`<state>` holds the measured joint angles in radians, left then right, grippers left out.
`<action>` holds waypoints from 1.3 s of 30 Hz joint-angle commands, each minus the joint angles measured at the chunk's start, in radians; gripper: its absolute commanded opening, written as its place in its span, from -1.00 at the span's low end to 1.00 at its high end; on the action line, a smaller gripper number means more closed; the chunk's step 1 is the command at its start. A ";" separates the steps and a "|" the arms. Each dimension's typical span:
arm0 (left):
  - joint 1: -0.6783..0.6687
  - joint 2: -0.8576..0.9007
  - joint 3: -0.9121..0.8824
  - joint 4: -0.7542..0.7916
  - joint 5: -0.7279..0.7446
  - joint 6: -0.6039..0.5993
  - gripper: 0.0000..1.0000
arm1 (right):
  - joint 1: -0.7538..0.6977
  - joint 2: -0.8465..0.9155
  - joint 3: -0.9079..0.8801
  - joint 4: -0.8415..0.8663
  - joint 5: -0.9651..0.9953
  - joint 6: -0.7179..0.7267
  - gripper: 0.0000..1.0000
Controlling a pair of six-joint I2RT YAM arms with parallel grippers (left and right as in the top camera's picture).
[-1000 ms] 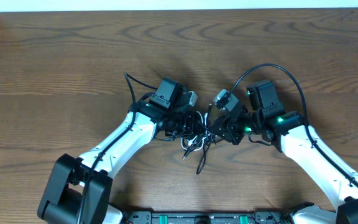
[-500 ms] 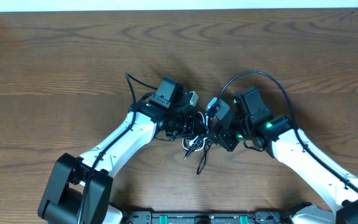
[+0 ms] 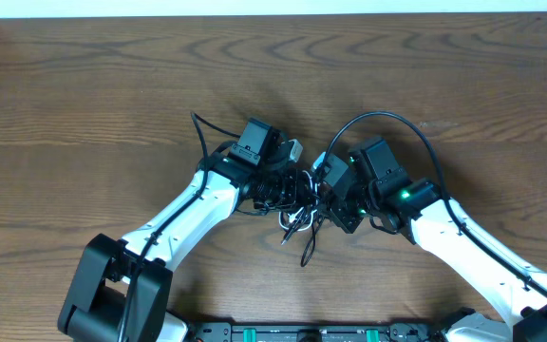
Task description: Untangle cables
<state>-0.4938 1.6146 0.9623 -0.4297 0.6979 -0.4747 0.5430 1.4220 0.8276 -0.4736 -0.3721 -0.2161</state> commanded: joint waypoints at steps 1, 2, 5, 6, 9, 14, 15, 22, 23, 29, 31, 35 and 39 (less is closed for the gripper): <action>0.000 0.007 0.007 0.002 0.027 -0.018 -0.85 | 0.008 0.005 -0.014 0.003 0.004 -0.010 -0.47; 0.000 0.007 0.007 0.002 0.033 -0.024 -0.85 | 0.008 0.005 -0.018 0.002 0.003 -0.010 -0.51; 0.000 0.007 0.007 0.003 0.035 -0.025 -0.86 | 0.008 0.004 -0.018 0.013 0.003 -0.010 -0.98; 0.000 0.007 0.007 0.003 0.031 -0.025 -0.85 | 0.008 0.001 -0.018 0.018 -0.005 -0.009 -0.98; 0.000 0.007 0.007 0.002 -0.006 -0.050 -0.85 | 0.006 -0.013 -0.017 0.016 -0.058 -0.009 -0.99; 0.000 0.007 0.007 0.003 -0.119 -0.138 -0.85 | -0.008 -0.039 -0.018 0.005 -0.156 -0.010 -0.99; 0.000 0.007 0.007 0.007 -0.132 -0.152 -0.85 | -0.013 -0.040 -0.018 0.001 -0.171 -0.010 -0.98; 0.001 0.007 0.007 0.058 -0.135 -0.160 -0.85 | -0.049 -0.040 -0.018 -0.054 -0.323 -0.086 -0.98; 0.001 0.007 0.007 0.064 -0.135 -0.159 -0.85 | -0.059 -0.040 -0.018 -0.062 -0.354 -0.101 -0.98; 0.001 0.007 0.007 0.066 -0.200 -0.175 -0.85 | -0.138 -0.061 -0.018 -0.082 -0.634 -0.211 -0.98; 0.001 0.007 0.007 0.066 -0.207 -0.178 -0.85 | -0.167 -0.072 -0.018 -0.088 -0.694 -0.236 -0.99; 0.001 0.007 0.007 0.069 -0.213 -0.179 -0.85 | -0.206 -0.078 -0.018 -0.100 -0.702 -0.238 -0.98; 0.000 0.007 0.007 0.069 -0.194 -0.209 -0.85 | -0.215 -0.077 -0.018 -0.095 -0.452 -0.132 -0.81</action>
<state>-0.4984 1.6146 0.9623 -0.3611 0.5133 -0.6552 0.3363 1.3552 0.8158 -0.5690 -0.9527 -0.4007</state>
